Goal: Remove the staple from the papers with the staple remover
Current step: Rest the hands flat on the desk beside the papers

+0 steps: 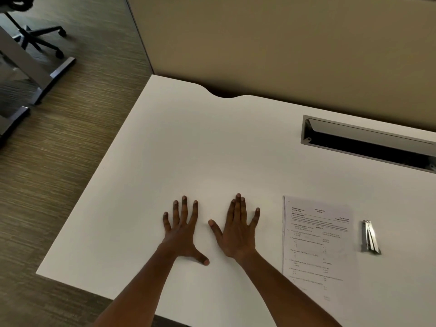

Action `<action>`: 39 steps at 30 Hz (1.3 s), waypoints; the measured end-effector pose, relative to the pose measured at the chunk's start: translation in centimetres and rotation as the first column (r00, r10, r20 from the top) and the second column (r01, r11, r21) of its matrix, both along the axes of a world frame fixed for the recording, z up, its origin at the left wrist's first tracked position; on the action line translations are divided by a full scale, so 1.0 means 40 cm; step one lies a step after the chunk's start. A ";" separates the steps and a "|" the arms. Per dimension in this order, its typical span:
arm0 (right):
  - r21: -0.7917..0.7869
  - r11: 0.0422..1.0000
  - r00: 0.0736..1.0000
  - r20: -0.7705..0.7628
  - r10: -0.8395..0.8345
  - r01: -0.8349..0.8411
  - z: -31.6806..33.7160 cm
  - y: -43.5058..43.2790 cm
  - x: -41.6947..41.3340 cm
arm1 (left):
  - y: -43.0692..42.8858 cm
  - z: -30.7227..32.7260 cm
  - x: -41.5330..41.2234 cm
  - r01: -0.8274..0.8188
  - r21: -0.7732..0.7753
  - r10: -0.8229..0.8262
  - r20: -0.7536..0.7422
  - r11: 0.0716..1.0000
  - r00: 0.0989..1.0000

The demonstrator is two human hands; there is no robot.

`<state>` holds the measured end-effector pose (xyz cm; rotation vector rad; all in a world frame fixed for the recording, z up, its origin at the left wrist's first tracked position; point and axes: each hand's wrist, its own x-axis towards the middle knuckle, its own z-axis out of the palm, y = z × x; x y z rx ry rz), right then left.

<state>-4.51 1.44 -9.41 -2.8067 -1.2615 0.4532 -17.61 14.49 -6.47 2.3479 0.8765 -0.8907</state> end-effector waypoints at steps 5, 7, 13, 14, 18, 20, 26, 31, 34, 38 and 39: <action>-0.006 0.999 0.997 0.068 -0.034 0.034 -0.011 -0.061 0.084 | 0.002 -0.004 -0.003 0.004 -0.002 -0.004 0.010 1.000 1.000; -0.054 0.998 0.997 0.079 -0.014 0.019 -0.018 -0.071 0.113 | 0.001 -0.006 -0.004 0.000 -0.001 0.000 0.012 1.000 1.000; -0.036 0.972 0.969 0.073 0.235 -0.233 -0.003 -0.048 0.121 | 0.003 -0.016 -0.009 -0.002 0.006 0.002 0.030 1.000 1.000; -0.033 0.962 0.959 0.074 0.273 -0.271 -0.001 -0.048 0.120 | 0.003 -0.018 -0.009 -0.001 0.007 0.001 0.032 1.000 0.999; -0.021 0.967 0.965 0.062 0.254 -0.253 0.012 -0.071 0.118 | 0.002 -0.027 -0.013 -0.001 0.015 0.000 0.042 1.000 0.999; 0.004 0.973 0.972 0.045 0.231 -0.231 0.017 -0.099 0.100 | 0.002 -0.030 -0.013 -0.001 0.018 0.000 0.048 1.000 0.999; -0.009 0.877 0.877 -0.011 0.481 -0.481 0.003 -0.147 0.064 | -0.002 -0.047 -0.010 -0.004 0.044 0.000 0.083 0.999 0.997; -0.054 0.895 0.896 0.013 0.444 -0.443 0.002 -0.089 0.127 | -0.023 -0.076 -0.006 -0.102 0.145 0.078 0.161 0.984 0.984; -0.028 0.908 0.908 0.016 0.419 -0.418 0.010 -0.077 0.131 | -0.032 -0.101 -0.018 -0.132 0.223 0.080 0.227 0.966 0.971; 0.027 0.969 0.969 0.018 0.245 -0.245 0.002 -0.114 0.098 | -0.046 -0.122 -0.024 -0.144 0.333 0.052 0.271 0.932 0.961; 0.027 0.984 0.984 0.013 0.175 -0.176 -0.003 -0.124 0.085 | -0.049 -0.126 -0.025 -0.148 0.346 0.050 0.275 0.926 0.960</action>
